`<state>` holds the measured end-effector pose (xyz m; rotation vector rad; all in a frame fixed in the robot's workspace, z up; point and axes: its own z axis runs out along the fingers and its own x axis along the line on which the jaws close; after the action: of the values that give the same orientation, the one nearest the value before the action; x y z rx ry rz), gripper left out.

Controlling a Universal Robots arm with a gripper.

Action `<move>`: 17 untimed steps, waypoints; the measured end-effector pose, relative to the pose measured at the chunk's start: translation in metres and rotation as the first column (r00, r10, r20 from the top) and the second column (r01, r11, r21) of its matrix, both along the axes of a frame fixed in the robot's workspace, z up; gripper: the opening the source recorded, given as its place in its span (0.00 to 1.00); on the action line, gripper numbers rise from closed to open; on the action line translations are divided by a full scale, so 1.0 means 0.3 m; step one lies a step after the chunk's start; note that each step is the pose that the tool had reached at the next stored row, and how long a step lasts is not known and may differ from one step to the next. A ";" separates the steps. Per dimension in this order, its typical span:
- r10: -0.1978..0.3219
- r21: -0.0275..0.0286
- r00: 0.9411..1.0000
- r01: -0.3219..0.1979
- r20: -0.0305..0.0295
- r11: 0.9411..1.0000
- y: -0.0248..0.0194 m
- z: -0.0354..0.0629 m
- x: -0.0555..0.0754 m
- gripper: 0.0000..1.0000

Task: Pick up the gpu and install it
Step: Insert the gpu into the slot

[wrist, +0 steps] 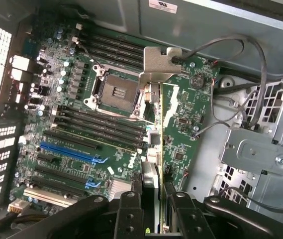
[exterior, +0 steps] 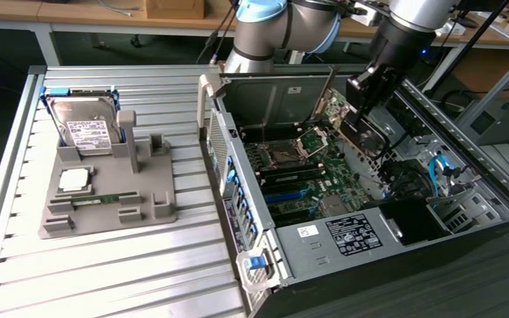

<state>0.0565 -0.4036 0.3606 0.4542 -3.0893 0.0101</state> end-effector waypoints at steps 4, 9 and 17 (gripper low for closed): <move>0.030 0.000 1.000 -0.030 0.000 1.000 0.000 0.000 0.000 0.27; 0.074 0.000 0.997 -0.074 0.000 0.997 0.000 0.000 0.000 0.27; 0.131 0.000 0.991 -0.131 0.000 0.991 0.000 0.000 0.000 0.27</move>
<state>0.0565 -0.4036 0.3606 0.6556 -3.0534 0.0118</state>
